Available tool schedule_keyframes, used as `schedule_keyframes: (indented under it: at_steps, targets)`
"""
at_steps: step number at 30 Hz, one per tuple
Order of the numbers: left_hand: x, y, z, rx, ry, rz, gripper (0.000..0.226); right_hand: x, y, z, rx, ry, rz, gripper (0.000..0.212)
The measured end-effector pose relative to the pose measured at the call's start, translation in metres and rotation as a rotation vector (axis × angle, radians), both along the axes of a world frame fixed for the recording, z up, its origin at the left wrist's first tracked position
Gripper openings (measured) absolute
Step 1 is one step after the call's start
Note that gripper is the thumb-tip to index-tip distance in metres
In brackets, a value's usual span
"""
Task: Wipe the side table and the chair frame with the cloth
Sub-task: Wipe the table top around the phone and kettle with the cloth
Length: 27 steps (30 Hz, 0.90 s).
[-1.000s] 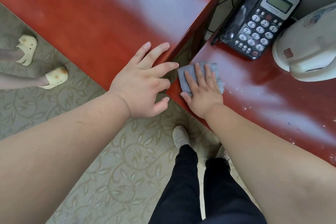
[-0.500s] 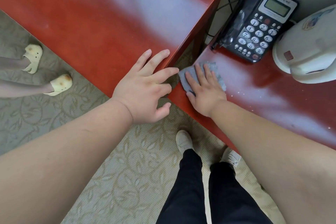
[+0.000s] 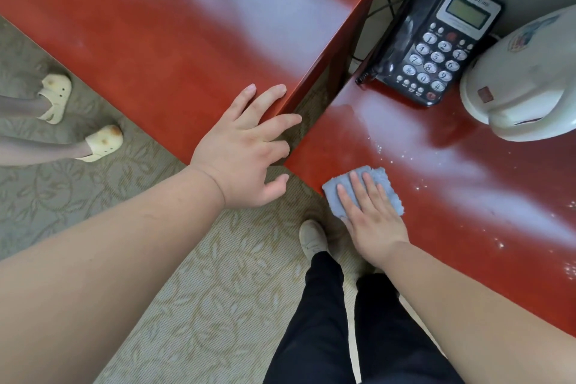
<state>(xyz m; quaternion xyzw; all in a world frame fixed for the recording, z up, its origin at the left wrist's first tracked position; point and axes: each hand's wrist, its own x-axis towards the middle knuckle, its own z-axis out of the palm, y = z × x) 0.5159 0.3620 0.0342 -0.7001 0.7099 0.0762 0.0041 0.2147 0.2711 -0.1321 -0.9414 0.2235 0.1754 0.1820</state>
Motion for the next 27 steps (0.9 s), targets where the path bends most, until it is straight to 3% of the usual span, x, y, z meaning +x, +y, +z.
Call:
schedule_keyframes:
  at_steps: [2, 7, 11, 15, 19, 27]
  targets:
    - [-0.001, 0.0, -0.001, -0.005, 0.002, 0.005, 0.041, 0.029, -0.024, -0.001, -0.028, 0.034, -0.074, 0.068]
    - [0.0, 0.001, -0.001, -0.02, -0.003, 0.007, 0.039, 0.122, -0.083, 0.0, -0.05, 0.069, -0.238, 0.075]
    - [-0.001, 0.0, 0.001, -0.004, 0.001, 0.003, 0.039, 0.126, -0.086, 0.002, -0.009, 0.088, -0.018, 0.076]
    - [-0.001, 0.0, 0.002, -0.008, -0.005, 0.012, 0.039, 0.045, -0.028, 0.006, 0.038, 0.009, 0.304, 0.082]
    - [-0.002, 0.0, 0.001, -0.012, -0.012, 0.021, 0.039, 0.031, -0.031, 0.005, 0.055, 0.05, 0.414, 0.079]
    - [-0.002, 0.001, -0.003, -0.032, -0.025, 0.022, 0.037, 0.15, -0.127, 0.004, -0.069, 0.104, 0.156, 0.086]
